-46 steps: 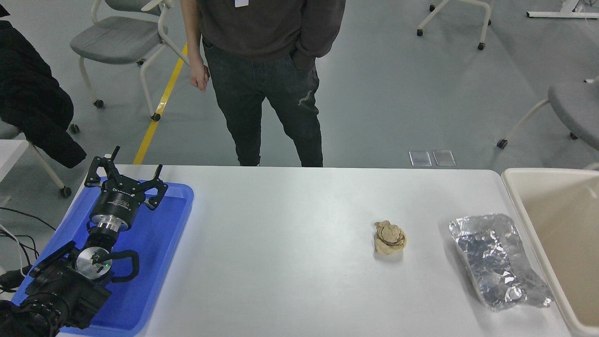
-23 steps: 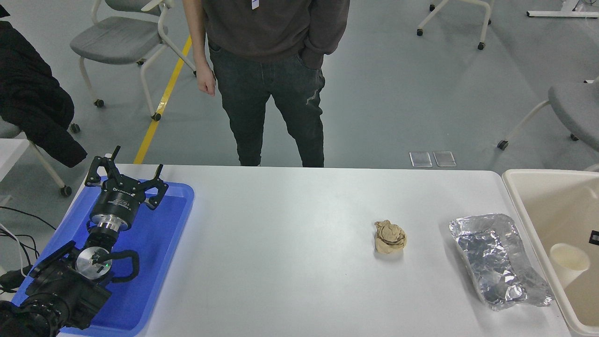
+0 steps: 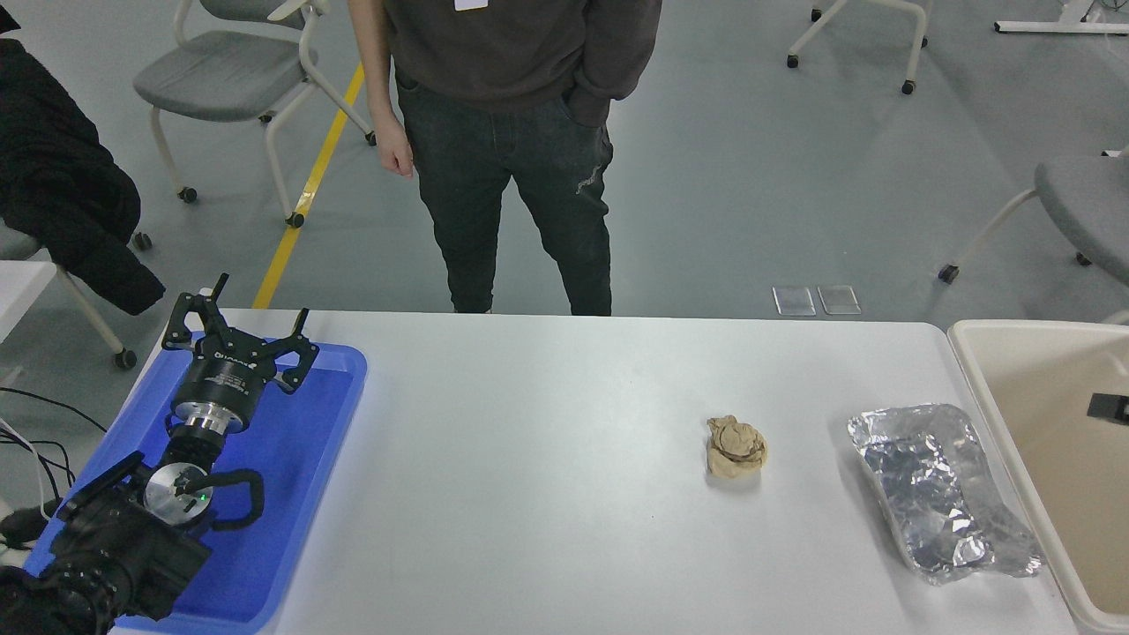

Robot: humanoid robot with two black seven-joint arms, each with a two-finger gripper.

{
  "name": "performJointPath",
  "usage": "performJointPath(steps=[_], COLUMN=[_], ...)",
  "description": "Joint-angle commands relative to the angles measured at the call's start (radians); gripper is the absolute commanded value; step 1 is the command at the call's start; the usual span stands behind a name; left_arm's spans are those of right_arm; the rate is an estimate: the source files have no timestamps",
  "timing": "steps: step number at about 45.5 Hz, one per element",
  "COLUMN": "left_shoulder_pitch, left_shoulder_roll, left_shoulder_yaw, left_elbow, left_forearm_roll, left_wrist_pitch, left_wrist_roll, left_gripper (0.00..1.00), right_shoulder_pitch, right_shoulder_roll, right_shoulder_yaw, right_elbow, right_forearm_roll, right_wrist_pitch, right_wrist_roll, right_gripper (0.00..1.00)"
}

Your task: Pick up paper cup place in dustbin

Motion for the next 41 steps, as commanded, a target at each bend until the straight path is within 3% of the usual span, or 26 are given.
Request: performJointPath(steps=[1, 10, 19, 27, 32, 41], left_shoulder_pitch=[-0.001, 0.001, 0.002, 0.002, 0.004, 0.004], left_shoulder_roll=[0.0, 0.001, 0.003, 0.006, 0.006, 0.006], left_shoulder_yaw=[0.0, 0.0, 0.0, 0.0, 0.0, 0.0], left_elbow=[-0.002, 0.001, 0.001, 0.001, 0.001, 0.001], left_forearm_roll=[0.0, 0.0, 0.0, 0.0, 0.0, 0.0], left_wrist_pitch=[0.0, 0.0, 0.0, 0.0, 0.0, 0.0], left_wrist_roll=[0.0, 0.0, 0.0, 0.0, -0.002, -0.002], left_gripper=[1.0, 1.0, 1.0, 1.0, 1.0, 1.0], right_shoulder_pitch=[0.517, 0.775, 0.948, 1.065, 1.107, 1.146], right_shoulder_roll=[-0.019, 0.116, 0.26, 0.387, 0.475, 0.627], right_shoulder_yaw=[-0.398, -0.529, -0.615, -0.661, -0.673, -0.681], right_elbow=[0.281, 0.407, 0.568, 0.727, 0.769, 0.777], right_forearm_roll=[0.009, 0.09, 0.264, 0.488, 0.621, 0.758], right_wrist_pitch=[0.231, 0.468, 0.468, 0.468, 0.468, 0.468], right_wrist_roll=[-0.005, 0.006, 0.006, 0.003, 0.0, -0.002], right_gripper=[1.0, 1.0, 1.0, 1.0, 1.0, 1.0])
